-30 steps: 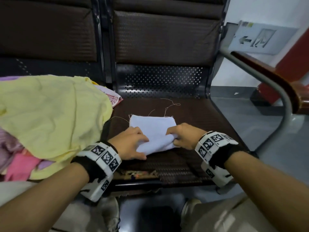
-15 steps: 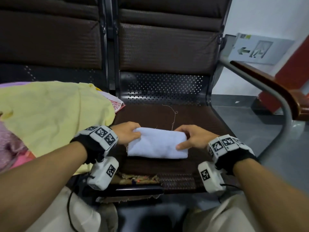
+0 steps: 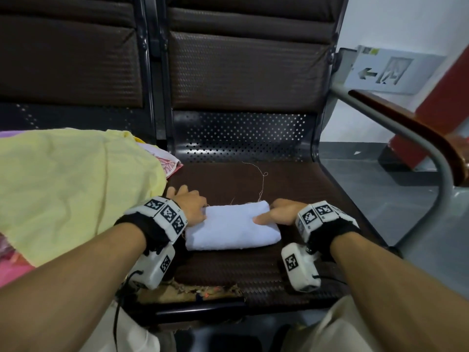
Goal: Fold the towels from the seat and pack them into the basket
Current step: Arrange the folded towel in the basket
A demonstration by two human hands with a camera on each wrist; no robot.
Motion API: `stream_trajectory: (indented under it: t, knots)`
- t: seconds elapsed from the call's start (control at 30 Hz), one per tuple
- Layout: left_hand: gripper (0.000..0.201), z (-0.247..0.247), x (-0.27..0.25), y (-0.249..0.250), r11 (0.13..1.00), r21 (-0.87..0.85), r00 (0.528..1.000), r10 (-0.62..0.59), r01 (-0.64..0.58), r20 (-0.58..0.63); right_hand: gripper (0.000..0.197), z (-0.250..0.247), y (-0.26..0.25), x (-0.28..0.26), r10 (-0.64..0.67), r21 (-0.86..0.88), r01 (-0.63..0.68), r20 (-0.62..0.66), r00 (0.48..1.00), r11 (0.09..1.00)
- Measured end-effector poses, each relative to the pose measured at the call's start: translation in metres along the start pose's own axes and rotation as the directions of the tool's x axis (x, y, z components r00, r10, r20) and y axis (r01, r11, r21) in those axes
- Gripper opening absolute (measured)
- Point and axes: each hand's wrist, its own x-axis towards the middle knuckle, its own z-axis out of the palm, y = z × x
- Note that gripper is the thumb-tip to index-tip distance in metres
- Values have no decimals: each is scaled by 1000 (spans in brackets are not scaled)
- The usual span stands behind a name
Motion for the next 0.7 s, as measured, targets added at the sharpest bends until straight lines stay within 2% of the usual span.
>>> stream_trajectory:
  t: [0.07, 0.13, 0.17, 0.2, 0.23, 0.27, 0.3, 0.37, 0.47, 0.53, 0.6, 0.67, 0.7]
  knots:
    - [44, -4, -4, 4, 1000, 19, 1000, 10, -10, -14, 52, -1, -14, -10, -93, 56, 96, -47, 995, 994]
    - [66, -11, -9, 4, 985, -140, 988, 87, -104, -126, 25, -6, -30, -25, -230, 116, 255, -194, 954, 960]
    - [81, -17, -15, 5, 940, -286, 972, 138, -189, -189, 22, -10, -37, -34, -298, 120, 341, -275, 914, 933]
    - [94, -25, -23, 6, 845, -456, 952, 185, -280, -243, 23, -14, -44, -44, -358, 127, 420, -343, 869, 898]
    - [101, -33, -33, 7, 714, -603, 931, 218, -356, -292, 24, -19, -51, -56, -411, 141, 492, -386, 826, 859]
    - [99, -39, -43, 9, 590, -692, 909, 235, -416, -345, 25, -23, -57, -71, -456, 159, 556, -412, 788, 816]
    - [87, -45, -53, 12, 504, -728, 885, 237, -465, -401, 26, -29, -61, -86, -489, 167, 600, -432, 758, 782]
    - [66, -57, -71, 17, 454, -732, 860, 224, -508, -458, 26, -43, -63, -118, -504, 152, 643, -497, 706, 751]
    - [55, -73, -96, 33, 331, -786, 849, 278, -523, -448, 16, -65, -51, -161, -474, 156, 692, -622, 623, 705]
    - [45, -81, -111, 47, 304, -796, 841, 332, -524, -427, 11, -74, -36, -182, -427, 187, 724, -700, 572, 664]
    - [36, -88, -122, 67, 298, -801, 833, 383, -520, -399, 10, -81, -13, -199, -334, 260, 741, -766, 549, 620]
    - [34, -99, -129, 93, 358, -769, 831, 401, -530, -386, 11, -87, 17, -212, -222, 337, 744, -812, 540, 578]
    - [36, -105, -130, 107, 429, -733, 841, 379, -528, -385, 11, -87, 36, -218, -166, 367, 730, -822, 544, 576]
